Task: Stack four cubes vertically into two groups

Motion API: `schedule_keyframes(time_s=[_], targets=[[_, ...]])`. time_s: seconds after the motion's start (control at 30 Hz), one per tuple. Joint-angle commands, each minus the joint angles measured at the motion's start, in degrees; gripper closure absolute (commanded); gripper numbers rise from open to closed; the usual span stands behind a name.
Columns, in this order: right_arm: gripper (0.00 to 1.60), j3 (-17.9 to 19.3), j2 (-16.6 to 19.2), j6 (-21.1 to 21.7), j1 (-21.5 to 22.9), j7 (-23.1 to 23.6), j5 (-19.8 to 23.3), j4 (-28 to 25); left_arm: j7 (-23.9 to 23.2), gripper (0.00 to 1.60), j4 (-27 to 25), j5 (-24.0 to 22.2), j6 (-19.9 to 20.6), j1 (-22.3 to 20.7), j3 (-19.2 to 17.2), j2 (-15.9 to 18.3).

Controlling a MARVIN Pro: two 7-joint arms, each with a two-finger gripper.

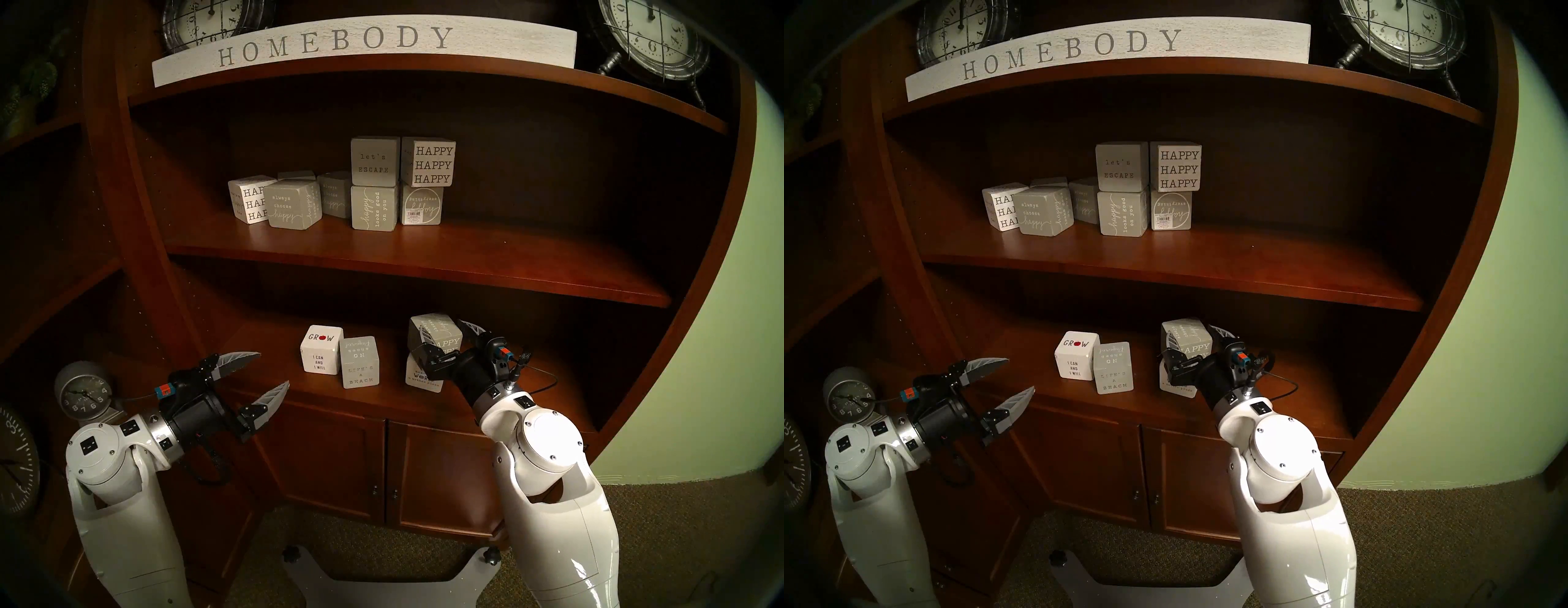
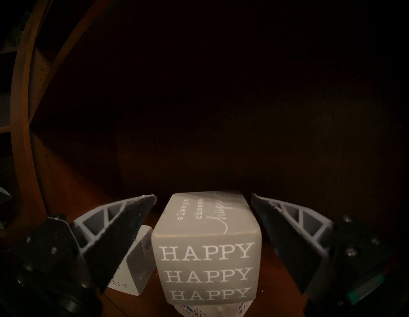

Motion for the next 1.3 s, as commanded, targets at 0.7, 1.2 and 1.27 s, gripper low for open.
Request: schedule_keyframes(time_s=[0.7, 1.2, 1.27], targets=[[0.0, 5.09, 15.35, -3.95, -8.17, 23.19, 11.28, -10.46, -0.04, 0.0, -0.54, -0.13, -0.05, -0.06, 0.07, 0.12], [0.0, 10.71, 26.13, -13.36, -18.15, 39.16, 19.86, -5.95, -0.05, 0.0, -0.54, -0.14, -0.05, -0.06, 0.07, 0.13], [0.0, 10.53, 26.98, -15.01, -17.86, 40.74, 21.32, -5.02, -0.03, 0.0, -0.59, -0.14, -0.04, -0.03, 0.07, 0.11]])
